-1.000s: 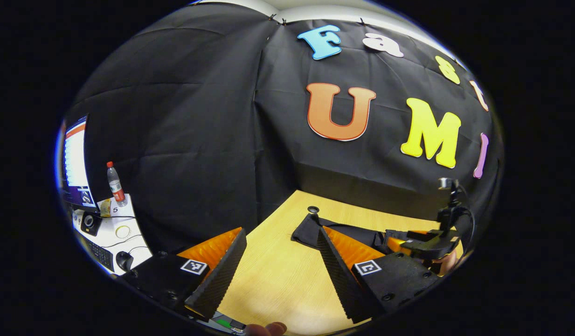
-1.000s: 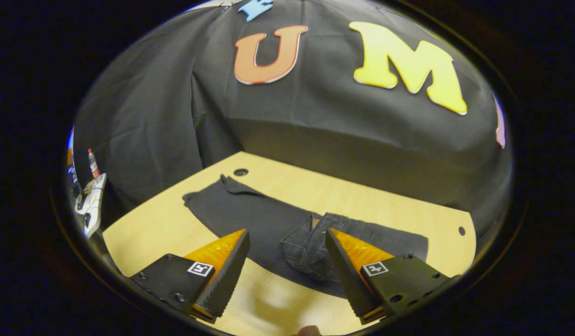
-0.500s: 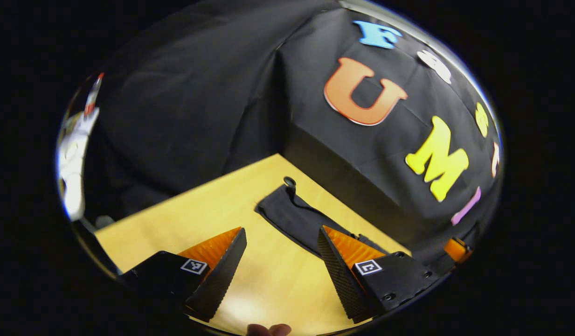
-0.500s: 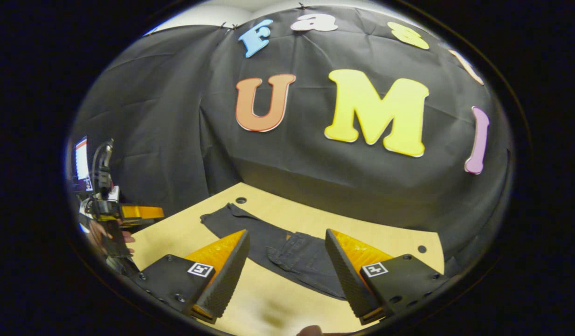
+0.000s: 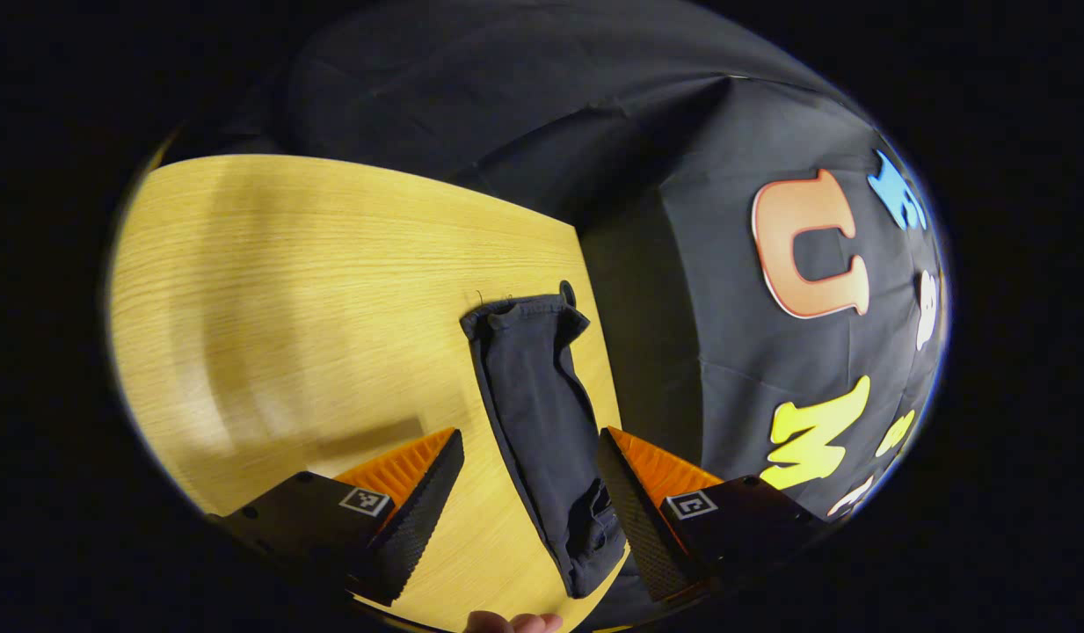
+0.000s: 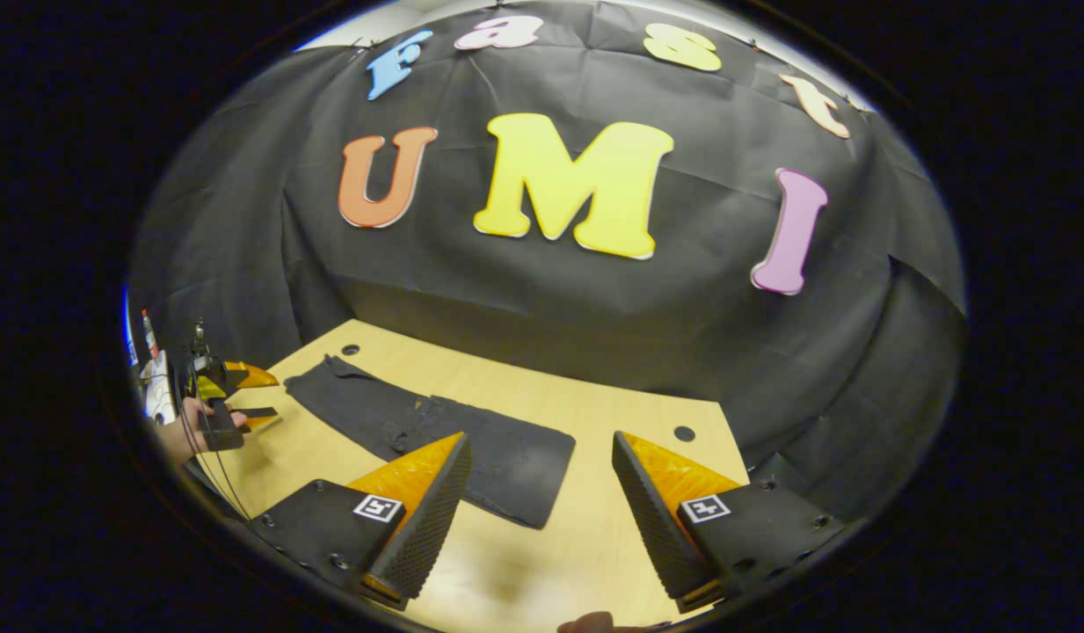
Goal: Grasp the waist and the cuffs of the jeans and fold them to make the two legs overlap; first hold the waist and fold one-third of the jeans toward the cuffs, then hold the cuffs and fold the remaining one-third in the same direction to finish folding.
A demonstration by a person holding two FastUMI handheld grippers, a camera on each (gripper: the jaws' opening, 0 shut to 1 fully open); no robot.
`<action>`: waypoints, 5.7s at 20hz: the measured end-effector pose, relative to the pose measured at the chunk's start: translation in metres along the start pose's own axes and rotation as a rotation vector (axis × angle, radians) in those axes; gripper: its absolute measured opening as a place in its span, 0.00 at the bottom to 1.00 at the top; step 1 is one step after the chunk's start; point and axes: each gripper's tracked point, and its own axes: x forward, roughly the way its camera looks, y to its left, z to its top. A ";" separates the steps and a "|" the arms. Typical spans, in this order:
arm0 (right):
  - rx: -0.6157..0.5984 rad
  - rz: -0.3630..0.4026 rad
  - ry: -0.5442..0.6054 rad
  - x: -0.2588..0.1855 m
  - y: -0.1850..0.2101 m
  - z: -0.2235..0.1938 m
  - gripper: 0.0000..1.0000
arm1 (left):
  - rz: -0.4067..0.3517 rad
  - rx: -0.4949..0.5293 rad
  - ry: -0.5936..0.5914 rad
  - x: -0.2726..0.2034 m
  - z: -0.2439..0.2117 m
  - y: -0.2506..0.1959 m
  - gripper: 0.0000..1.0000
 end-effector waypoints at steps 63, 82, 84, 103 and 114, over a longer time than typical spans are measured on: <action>0.280 -0.284 0.114 -0.094 -0.148 -0.109 0.99 | -0.160 1.411 0.140 0.122 -0.419 -0.137 0.21; 0.097 -0.107 -0.358 -0.073 0.042 0.087 0.99 | -0.352 1.262 -0.348 -0.138 -0.199 -0.300 0.99; 0.074 -0.074 -0.410 -0.079 0.072 0.102 0.99 | -0.338 1.263 -0.395 -0.169 -0.173 -0.310 0.99; 0.038 -0.037 -0.558 -0.103 0.153 0.124 0.99 | -0.345 1.200 -0.487 -0.242 -0.123 -0.296 0.99; 0.049 -0.038 -0.581 -0.105 0.151 0.124 0.98 | -0.351 1.209 -0.463 -0.244 -0.134 -0.292 0.99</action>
